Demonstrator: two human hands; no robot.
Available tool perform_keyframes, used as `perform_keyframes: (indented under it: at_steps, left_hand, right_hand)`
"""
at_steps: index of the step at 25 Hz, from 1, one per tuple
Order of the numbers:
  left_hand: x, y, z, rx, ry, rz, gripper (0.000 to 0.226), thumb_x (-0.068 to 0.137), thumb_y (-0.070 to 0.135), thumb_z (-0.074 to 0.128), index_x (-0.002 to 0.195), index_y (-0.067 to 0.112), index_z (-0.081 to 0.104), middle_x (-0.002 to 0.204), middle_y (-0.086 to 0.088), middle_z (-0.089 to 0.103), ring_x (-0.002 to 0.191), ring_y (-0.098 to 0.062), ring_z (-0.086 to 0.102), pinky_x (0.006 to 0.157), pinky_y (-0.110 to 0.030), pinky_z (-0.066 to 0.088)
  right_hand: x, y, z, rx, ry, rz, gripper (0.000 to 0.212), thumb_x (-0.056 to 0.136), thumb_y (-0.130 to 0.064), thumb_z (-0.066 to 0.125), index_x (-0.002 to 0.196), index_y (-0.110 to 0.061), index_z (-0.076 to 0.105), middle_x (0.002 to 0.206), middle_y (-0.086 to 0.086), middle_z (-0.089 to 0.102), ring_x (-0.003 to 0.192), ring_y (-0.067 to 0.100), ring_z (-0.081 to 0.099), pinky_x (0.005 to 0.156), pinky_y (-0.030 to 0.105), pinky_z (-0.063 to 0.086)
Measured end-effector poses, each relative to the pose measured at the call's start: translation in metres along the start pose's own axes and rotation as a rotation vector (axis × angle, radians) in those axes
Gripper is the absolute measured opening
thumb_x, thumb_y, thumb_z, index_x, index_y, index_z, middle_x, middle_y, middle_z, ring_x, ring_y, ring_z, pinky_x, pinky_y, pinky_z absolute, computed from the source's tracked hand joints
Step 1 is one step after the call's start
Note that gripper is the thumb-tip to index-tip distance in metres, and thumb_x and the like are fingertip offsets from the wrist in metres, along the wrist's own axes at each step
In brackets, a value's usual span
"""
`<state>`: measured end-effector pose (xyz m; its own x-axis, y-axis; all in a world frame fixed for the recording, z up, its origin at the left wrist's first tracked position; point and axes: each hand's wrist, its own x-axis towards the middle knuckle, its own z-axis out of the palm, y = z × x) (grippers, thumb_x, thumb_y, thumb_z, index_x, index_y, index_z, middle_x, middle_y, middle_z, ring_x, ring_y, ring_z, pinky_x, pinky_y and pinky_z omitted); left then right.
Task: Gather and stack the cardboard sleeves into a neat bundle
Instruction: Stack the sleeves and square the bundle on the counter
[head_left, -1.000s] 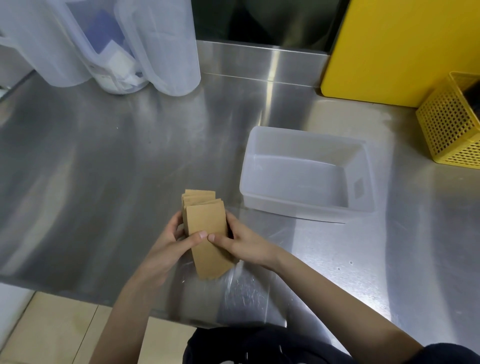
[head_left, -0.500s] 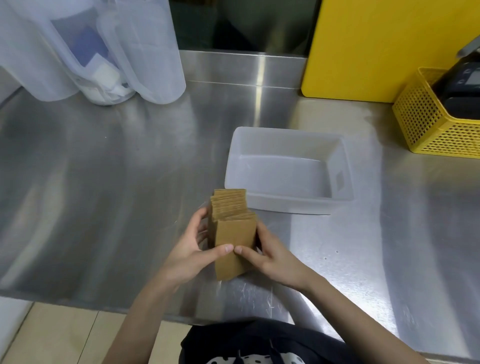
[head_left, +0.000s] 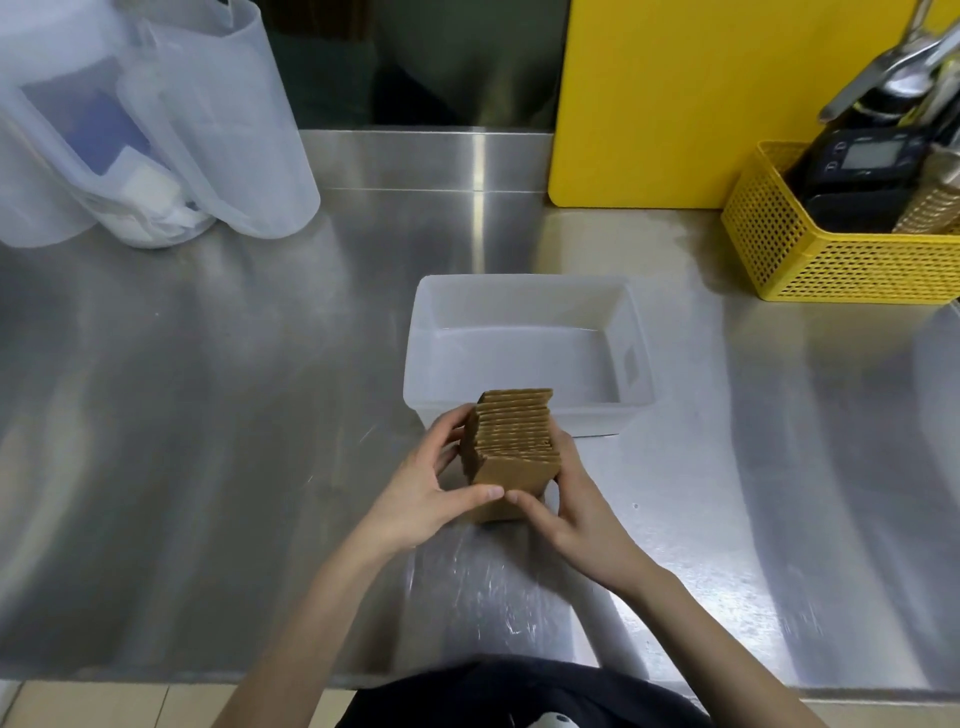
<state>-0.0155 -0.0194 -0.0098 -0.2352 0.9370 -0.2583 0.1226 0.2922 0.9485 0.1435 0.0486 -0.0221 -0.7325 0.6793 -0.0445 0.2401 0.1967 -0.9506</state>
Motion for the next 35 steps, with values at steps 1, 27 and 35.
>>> perform_keyframes:
  at_steps: [1,27,35]
  left_hand:
    - [0.002,-0.001,0.002,-0.006,-0.015,-0.001,0.073,0.071,0.006,0.071,0.122,0.039,0.031,0.133,0.007,0.043,0.125,-0.004,0.04,0.106,-0.015,0.032]
    - [0.003,-0.02,0.019,0.159,-0.014,-0.058,0.073,0.072,0.007,0.071,0.12,0.033,0.023,0.118,0.008,0.048,0.121,-0.013,0.047,0.106,-0.033,0.039]
    - [0.002,-0.019,0.021,0.152,-0.007,-0.064,0.073,0.07,0.011,0.071,0.124,0.028,0.025,0.122,0.003,0.052,0.114,-0.007,0.053,0.099,-0.023,0.044]
  right_hand:
    - [0.0,0.001,-0.002,-0.008,0.005,0.007,0.068,0.082,-0.028,0.058,0.136,-0.03,0.015,0.136,-0.024,0.028,0.127,-0.015,0.029,0.102,-0.001,0.021]
    - [0.007,0.022,0.0,-0.182,-0.063,0.048,0.073,0.071,-0.035,0.06,0.135,-0.014,0.032,0.134,-0.002,0.037,0.113,-0.029,0.018,0.093,-0.008,0.021]
    - [0.011,0.025,0.002,-0.057,-0.097,0.117,0.076,0.068,-0.016,0.065,0.131,-0.005,0.025,0.113,-0.027,0.032,0.103,-0.031,0.036,0.085,-0.007,0.03]
